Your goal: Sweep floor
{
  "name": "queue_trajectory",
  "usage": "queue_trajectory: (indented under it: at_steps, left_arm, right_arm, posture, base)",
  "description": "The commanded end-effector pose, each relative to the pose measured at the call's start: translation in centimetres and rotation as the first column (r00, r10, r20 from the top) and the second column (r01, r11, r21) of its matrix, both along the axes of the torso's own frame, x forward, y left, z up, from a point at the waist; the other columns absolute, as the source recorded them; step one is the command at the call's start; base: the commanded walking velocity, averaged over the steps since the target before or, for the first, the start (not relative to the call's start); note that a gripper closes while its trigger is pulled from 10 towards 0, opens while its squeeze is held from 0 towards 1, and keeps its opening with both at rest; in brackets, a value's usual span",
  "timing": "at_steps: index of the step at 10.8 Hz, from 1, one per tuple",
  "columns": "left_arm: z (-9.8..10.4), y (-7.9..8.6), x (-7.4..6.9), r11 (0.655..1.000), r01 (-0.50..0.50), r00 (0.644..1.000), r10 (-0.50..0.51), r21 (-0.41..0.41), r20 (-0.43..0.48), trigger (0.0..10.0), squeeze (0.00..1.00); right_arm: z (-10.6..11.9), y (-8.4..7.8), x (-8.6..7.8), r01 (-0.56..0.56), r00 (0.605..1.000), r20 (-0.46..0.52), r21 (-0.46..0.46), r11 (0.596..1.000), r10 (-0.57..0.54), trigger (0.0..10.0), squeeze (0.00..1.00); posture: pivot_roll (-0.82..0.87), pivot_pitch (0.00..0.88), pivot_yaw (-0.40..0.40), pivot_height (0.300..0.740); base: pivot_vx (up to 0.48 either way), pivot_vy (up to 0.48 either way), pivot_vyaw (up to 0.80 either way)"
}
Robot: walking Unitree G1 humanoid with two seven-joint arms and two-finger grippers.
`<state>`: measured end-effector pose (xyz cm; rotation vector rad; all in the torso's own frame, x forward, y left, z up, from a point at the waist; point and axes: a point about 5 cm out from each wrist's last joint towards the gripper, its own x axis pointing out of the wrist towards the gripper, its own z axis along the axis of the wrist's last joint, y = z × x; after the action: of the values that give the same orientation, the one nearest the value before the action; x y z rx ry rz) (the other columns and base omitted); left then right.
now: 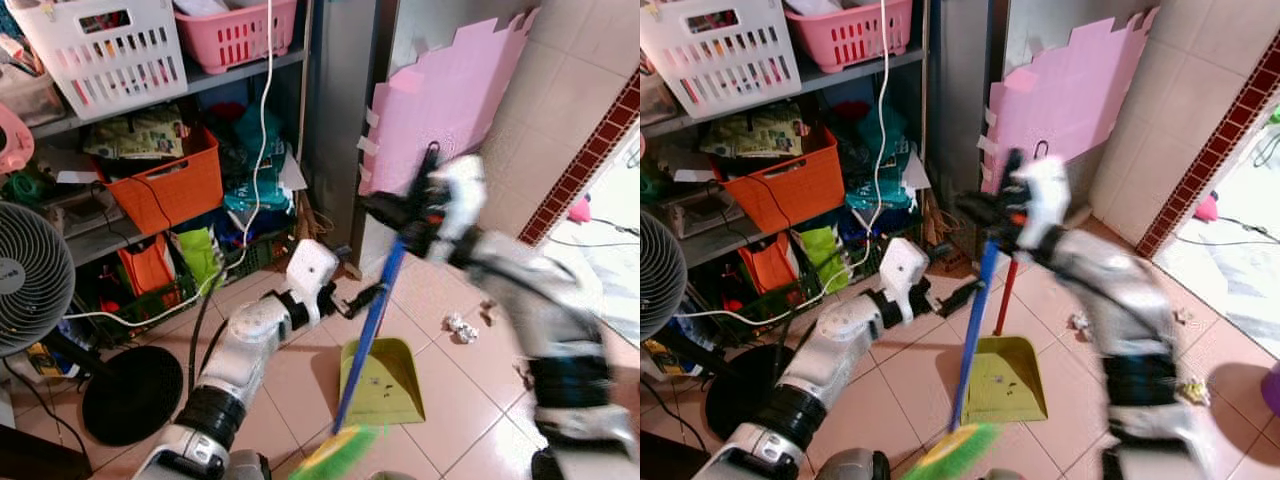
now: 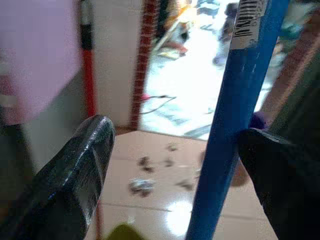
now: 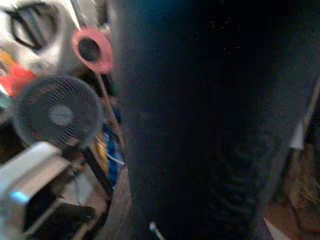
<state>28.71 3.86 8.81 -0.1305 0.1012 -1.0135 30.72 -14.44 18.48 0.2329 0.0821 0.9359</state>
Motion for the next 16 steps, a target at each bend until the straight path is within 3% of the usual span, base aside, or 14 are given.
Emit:
queue_trajectory:
  at_steps: [1, 2, 4, 5, 6, 7, 9, 10, 11, 12, 14, 16]
  left_arm:
    - [0.3, -1.0, 0.1, 0.999, 0.036, 0.999, -0.036, -0.007, -0.037, 10.0, 0.00]
    - [0.2, -1.1, -0.4, 0.995, 0.102, 0.993, -0.103, -0.016, -0.061, 10.0, 0.00]
    - [0.1, -0.5, -0.4, 0.991, 0.127, 0.987, -0.130, -0.036, -0.097, 10.0, 0.00]
    - [0.1, -0.5, -0.9, 0.982, 0.186, 0.974, -0.190, -0.043, -0.122, 10.0, 0.00]
    - [0.1, -0.5, -1.0, 0.979, 0.199, 0.971, -0.203, -0.046, -0.126, 9.0, 0.00]
    - [0.5, -0.4, -0.9, 0.976, 0.204, 0.969, -0.212, -0.072, -0.131, 0.0, 0.00]
    - [1.3, -0.3, -1.0, 0.970, 0.232, 0.962, -0.240, -0.076, -0.126, 0.0, 0.00]
    - [1.5, -0.2, -1.0, 0.970, 0.234, 0.963, -0.240, -0.068, -0.122, 2.0, 0.00]
    - [1.9, -0.1, -1.1, 0.966, 0.251, 0.960, -0.257, -0.067, -0.111, 10.0, 0.00]
    - [2.3, 0.1, -1.2, 0.964, 0.253, 0.959, -0.261, -0.078, -0.112, 0.0, 0.00]
    - [2.3, 0.5, -1.3, 0.963, 0.261, 0.957, -0.267, -0.062, -0.113, 0.0, 0.00]
    - [1.9, 1.0, -0.8, 0.980, 0.200, 0.975, -0.199, -0.001, -0.094, 0.0, 0.00]
  right_arm:
    - [2.3, 4.0, -2.0, -0.327, 0.945, 0.078, 0.181, 0.928, 0.317, 10.0, 0.00]
    - [2.7, 4.1, -2.2, -0.350, 0.935, 0.050, 0.276, 0.895, 0.351, 10.0, 0.00]
    - [3.0, 4.5, -3.1, -0.430, 0.895, 0.047, 0.351, 0.832, 0.443, 10.0, 0.00]
    - [2.8, 4.8, -3.6, -0.462, 0.875, 0.037, 0.363, 0.809, 0.483, 10.0, 0.00]
    - [2.9, 4.9, -4.0, -0.488, 0.857, 0.036, 0.377, 0.787, 0.514, 10.0, 0.00]
    - [3.0, 4.9, -4.1, -0.494, 0.853, 0.038, 0.384, 0.780, 0.521, 10.0, 0.00]
    - [2.4, 5.1, -4.2, -0.495, 0.860, 0.047, 0.320, 0.808, 0.508, 10.0, 0.00]
    - [2.2, 5.3, -4.1, -0.488, 0.867, 0.051, 0.293, 0.822, 0.496, 10.0, 0.00]
    - [1.7, 5.5, -4.1, -0.486, 0.870, 0.058, 0.265, 0.833, 0.490, 10.0, 0.00]
    - [1.0, 5.4, -3.7, -0.479, 0.875, 0.063, 0.259, 0.839, 0.480, 10.0, 0.00]
    - [0.8, 5.5, -3.7, -0.520, 0.851, 0.075, 0.250, 0.816, 0.520, 10.0, 0.00]
    - [0.6, 5.8, -3.8, -0.556, 0.829, 0.090, 0.221, 0.801, 0.551, 10.0, 0.00]
  posture:
    - [-0.15, 0.000, 0.012, 0.740]
    - [-0.14, 0.000, 0.011, 0.740]
    - [-0.14, 0.000, 0.011, 0.740]
    - [-0.14, 0.000, 0.012, 0.740]
    - [-0.14, 0.000, 0.011, 0.740]
    - [-0.14, 0.000, 0.011, 0.740]
    - [-0.13, 0.000, 0.008, 0.740]
    - [-0.13, 0.000, 0.009, 0.740]
    - [-0.13, 0.000, 0.012, 0.740]
    - [-0.13, 0.000, 0.013, 0.740]
    - [-0.12, 0.000, 0.014, 0.740]
    - [-0.12, 0.000, 0.012, 0.740]
  base:
    - [0.000, 0.000, 0.00]
    - [0.000, 0.000, 0.00]
    - [0.000, 0.000, 0.00]
    - [0.000, 0.000, 0.00]
    - [0.000, 0.000, 0.00]
    - [0.000, 0.000, 0.00]
    - [0.000, 0.000, 0.00]
    - [0.000, 0.000, 0.00]
    - [0.000, 0.000, 0.00]
    - [0.000, 0.000, 0.00]
    - [0.000, 0.000, 0.00]
    - [0.000, 0.000, 0.00]
